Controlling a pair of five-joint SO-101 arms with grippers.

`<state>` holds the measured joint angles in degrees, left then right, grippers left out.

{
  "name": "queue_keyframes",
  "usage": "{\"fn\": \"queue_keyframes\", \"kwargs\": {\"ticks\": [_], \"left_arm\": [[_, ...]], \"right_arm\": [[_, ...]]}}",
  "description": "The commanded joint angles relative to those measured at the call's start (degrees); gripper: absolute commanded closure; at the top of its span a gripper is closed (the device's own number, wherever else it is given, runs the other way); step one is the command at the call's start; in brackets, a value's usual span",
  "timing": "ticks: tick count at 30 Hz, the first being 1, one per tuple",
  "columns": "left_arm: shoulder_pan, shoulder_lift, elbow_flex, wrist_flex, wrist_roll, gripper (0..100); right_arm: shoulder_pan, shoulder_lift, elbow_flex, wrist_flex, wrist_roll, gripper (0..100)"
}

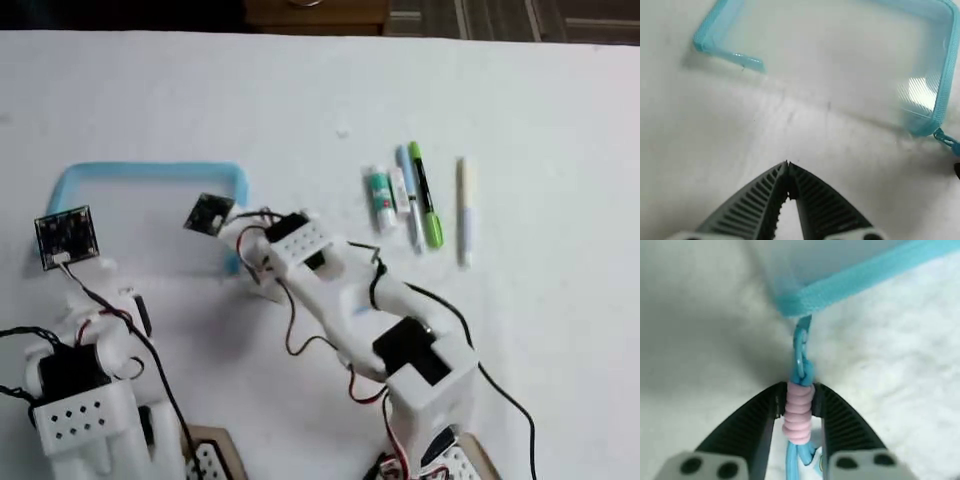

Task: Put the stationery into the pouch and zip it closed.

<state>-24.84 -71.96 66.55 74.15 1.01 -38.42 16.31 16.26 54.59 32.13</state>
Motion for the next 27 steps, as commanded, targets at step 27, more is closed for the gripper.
{"fn": "queue_keyframes", "kwargs": {"ticks": [27], "left_arm": [[21.0, 0.7, -39.3, 17.3, 20.6, 64]], "right_arm": [[-6.1, -46.1, -16.1, 18.3, -5.8, 98.1]]}}
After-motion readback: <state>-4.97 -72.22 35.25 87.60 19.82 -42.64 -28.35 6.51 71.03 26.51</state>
